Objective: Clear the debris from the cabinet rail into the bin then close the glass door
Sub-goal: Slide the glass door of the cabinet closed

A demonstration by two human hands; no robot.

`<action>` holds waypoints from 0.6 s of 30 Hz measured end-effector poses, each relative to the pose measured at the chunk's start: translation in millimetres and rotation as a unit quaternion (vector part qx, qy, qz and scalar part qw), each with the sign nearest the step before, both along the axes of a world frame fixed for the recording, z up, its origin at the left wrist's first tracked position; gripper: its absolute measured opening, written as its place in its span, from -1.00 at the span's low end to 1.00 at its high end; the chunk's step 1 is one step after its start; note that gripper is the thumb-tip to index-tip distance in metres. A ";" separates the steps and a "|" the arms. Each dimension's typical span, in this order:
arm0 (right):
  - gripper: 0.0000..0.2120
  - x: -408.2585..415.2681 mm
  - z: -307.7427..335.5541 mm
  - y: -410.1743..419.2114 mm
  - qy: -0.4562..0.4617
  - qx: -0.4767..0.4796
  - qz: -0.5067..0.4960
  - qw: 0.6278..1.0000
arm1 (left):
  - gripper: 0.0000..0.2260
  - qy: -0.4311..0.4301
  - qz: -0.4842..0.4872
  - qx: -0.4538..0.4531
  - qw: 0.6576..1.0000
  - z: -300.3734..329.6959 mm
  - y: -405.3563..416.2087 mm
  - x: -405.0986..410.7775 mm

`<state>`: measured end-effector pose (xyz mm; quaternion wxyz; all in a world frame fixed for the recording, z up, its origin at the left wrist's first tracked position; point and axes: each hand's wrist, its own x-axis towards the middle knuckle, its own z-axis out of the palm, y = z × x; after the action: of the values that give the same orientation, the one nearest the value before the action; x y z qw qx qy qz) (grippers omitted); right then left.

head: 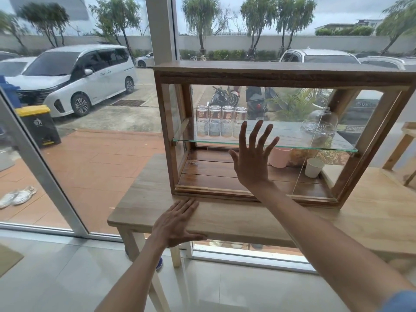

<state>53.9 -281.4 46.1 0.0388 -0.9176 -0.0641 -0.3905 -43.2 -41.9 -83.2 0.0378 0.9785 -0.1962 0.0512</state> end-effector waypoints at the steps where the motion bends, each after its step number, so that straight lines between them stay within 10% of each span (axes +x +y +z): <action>1: -0.17 0.3 0.0 3.3 0.001 0.003 0.003 1.000 | 0.07 -0.002 -0.001 -0.001 1.000 0.3 -0.3 0.0; 18: -0.12 2.4 0.7 82.1 -0.008 0.015 0.033 0.999 | 0.09 -0.003 0.003 -0.005 1.000 0.4 0.1 1.9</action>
<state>56.3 -199.3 46.8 0.0651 -0.9112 -0.0892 -0.3969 -41.3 -41.8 -82.8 0.0418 0.9788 -0.1930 0.0552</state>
